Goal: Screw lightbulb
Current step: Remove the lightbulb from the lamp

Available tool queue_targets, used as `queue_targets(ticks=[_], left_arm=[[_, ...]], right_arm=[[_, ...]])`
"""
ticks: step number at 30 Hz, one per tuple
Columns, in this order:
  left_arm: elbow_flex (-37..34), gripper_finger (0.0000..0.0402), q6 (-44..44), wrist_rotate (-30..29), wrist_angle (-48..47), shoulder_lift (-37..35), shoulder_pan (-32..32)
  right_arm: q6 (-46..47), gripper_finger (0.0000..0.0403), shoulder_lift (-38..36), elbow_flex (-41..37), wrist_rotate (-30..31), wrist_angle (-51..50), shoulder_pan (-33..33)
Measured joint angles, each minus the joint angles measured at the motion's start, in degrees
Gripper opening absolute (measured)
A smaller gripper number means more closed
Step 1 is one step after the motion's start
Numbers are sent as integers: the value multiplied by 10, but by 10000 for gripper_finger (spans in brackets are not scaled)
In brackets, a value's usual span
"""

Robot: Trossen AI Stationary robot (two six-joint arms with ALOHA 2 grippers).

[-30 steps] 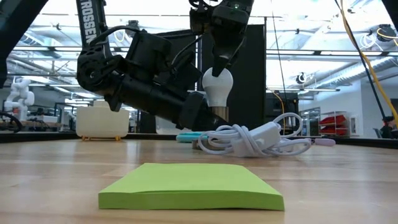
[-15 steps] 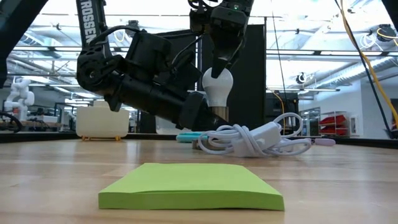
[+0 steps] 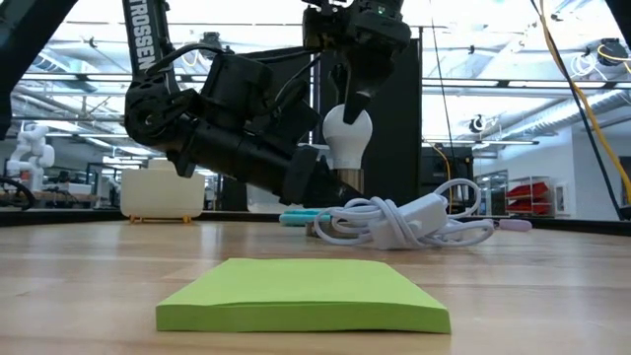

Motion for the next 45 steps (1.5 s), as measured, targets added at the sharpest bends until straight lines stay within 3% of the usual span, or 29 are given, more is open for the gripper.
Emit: queue_targets(ticks=[32,38,45], left_arm=[[0,197,5,67,-4,0,4],[0,197,3,68,-5,0,4],[0,197,1,69,-7,0,6]], right_arm=[[-461,265,1,0,3,16,3],[-460,265,0,-1,12,17,4],[-285,275,0,-1,39,17,14]])
